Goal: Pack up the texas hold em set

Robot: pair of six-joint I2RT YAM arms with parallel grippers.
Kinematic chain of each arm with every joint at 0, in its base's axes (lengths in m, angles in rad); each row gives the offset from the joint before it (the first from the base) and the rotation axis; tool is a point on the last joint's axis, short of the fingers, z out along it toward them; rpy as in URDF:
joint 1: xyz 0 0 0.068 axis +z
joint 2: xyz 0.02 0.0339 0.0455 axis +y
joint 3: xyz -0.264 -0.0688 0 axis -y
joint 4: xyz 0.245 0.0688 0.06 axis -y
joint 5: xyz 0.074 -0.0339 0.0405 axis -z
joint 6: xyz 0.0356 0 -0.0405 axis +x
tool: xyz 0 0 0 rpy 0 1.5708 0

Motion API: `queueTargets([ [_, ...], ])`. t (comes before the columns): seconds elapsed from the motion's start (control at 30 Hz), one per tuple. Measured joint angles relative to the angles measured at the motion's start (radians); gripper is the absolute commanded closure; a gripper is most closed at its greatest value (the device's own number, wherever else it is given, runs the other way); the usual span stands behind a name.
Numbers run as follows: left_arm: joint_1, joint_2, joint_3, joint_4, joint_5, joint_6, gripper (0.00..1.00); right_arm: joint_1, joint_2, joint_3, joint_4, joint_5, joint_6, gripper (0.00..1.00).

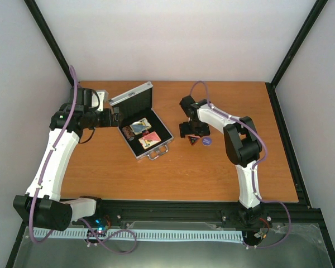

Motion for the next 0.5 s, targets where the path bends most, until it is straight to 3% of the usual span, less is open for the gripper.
queueTargets([
  [0.5, 0.0, -0.011, 0.0, 0.0, 0.0, 0.0, 0.0, 0.0, 0.019, -0.021, -0.004, 0.006, -0.035, 0.05],
])
